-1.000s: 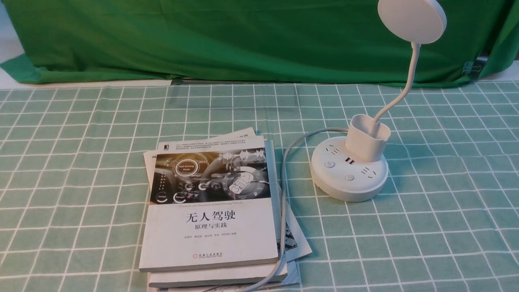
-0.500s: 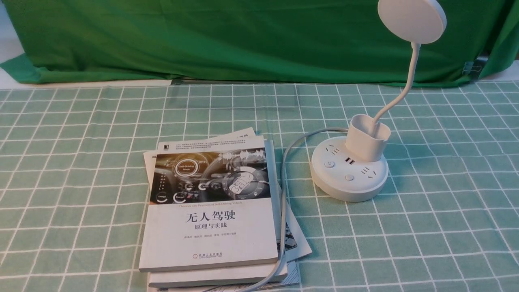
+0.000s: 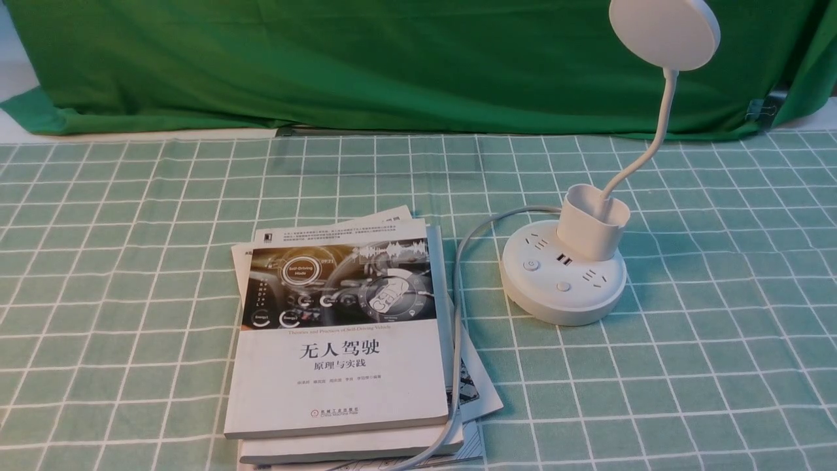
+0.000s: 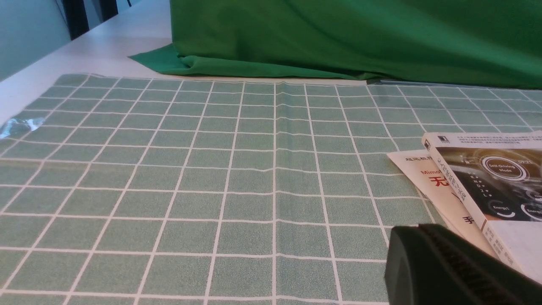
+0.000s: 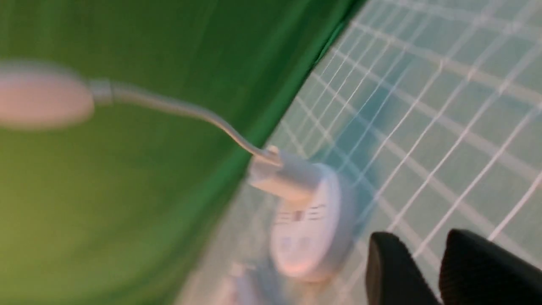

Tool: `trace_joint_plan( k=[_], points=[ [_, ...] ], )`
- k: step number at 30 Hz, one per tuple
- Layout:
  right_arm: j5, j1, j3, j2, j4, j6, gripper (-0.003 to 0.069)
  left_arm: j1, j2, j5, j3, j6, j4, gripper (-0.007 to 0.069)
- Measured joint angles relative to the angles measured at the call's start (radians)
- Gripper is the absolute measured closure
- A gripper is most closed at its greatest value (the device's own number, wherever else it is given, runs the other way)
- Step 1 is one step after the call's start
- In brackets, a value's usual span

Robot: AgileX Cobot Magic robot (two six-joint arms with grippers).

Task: Turn on the table lamp.
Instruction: 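Press the button on the base of the white desk lamp with the right gripper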

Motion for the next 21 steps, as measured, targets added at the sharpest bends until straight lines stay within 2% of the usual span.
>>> trace_joint_plan(
  k=[3,8,11,14,19,21],
  points=[
    [0.0,0.0,0.0,0.0,-0.036,0.039,0.0419,0.0,0.0,0.0,0.0,0.0,0.0,0.0603],
    [-0.009,0.0,0.0,0.0,-0.134,0.029,0.0419,0.0,0.0,0.0,0.0,0.0,0.0,0.0603],
    [-0.077,0.007,0.0,0.0,-0.153,-0.123,0.0421,0.0,0.0,0.0,0.0,0.0,0.0,0.0603],
    [-0.061,0.026,-0.056,0.016,-0.157,-0.335,0.0451,0.0,0.0,0.0,0.0,0.0,0.0,0.0603],
    [0.083,0.049,-0.332,0.204,-0.16,-0.654,0.0613,0.0,0.0,0.0,0.0,0.0,0.0,0.0603],
    [0.173,0.051,-0.428,0.3,-0.16,-0.737,0.0628,0.0,0.0,0.0,0.0,0.0,0.0,0.0603]
  ],
)
